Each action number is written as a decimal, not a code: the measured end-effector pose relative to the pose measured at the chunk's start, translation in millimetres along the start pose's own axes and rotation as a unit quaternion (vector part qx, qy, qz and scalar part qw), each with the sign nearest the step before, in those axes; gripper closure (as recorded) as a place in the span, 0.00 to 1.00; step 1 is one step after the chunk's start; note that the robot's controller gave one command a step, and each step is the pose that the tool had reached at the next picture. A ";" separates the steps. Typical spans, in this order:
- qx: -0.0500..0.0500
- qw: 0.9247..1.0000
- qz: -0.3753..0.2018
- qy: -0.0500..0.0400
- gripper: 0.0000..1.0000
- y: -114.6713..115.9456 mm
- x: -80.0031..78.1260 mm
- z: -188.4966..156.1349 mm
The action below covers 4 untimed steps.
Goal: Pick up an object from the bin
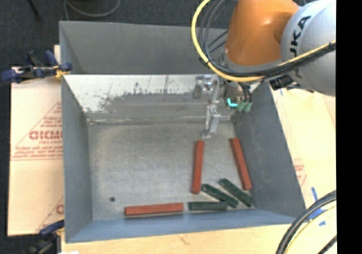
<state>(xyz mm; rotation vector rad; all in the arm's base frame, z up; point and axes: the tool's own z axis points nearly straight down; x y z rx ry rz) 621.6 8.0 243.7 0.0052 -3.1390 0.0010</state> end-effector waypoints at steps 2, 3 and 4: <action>0.000 0.997 -0.074 -0.006 0.00 -54.7 116.2 172.3; 0.001 0.998 0.070 -0.004 0.00 -125.3 101.9 168.0; 0.000 0.998 0.068 -0.004 1.00 -123.2 102.0 168.3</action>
Offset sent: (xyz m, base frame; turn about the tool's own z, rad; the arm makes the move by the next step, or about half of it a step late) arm -0.0539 -0.0313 -0.1027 0.1109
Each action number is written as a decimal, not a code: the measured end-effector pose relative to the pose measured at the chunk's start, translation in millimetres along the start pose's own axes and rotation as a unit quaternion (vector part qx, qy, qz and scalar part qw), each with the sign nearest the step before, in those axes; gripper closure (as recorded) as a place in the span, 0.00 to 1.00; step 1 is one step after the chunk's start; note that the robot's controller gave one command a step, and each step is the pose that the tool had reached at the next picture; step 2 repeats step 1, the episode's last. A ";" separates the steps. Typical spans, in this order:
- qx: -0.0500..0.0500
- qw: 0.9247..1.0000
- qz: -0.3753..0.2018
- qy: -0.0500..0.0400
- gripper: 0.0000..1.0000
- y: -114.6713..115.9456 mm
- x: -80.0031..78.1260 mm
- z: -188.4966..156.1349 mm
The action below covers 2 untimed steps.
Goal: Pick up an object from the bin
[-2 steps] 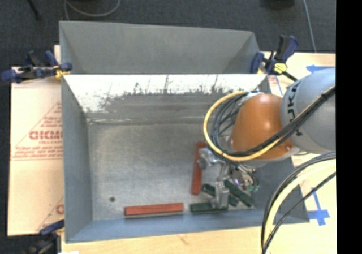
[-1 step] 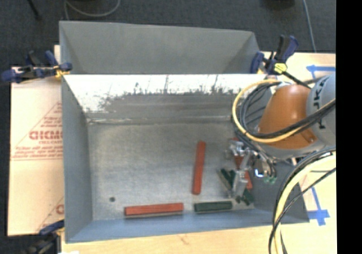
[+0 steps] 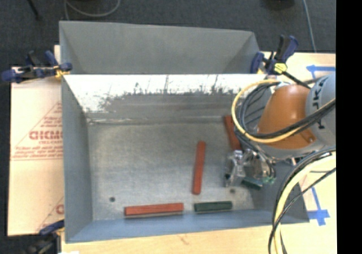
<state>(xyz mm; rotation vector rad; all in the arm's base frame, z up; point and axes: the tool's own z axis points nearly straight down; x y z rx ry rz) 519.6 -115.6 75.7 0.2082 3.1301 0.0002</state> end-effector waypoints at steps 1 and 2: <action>0.001 1.000 0.020 -0.003 1.00 -8.3 24.6 -156.5; 0.001 1.000 0.020 -0.003 1.00 -8.3 24.6 -156.5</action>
Offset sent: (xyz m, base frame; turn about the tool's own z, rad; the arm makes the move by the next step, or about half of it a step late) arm -0.0285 -0.0042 0.1517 0.0458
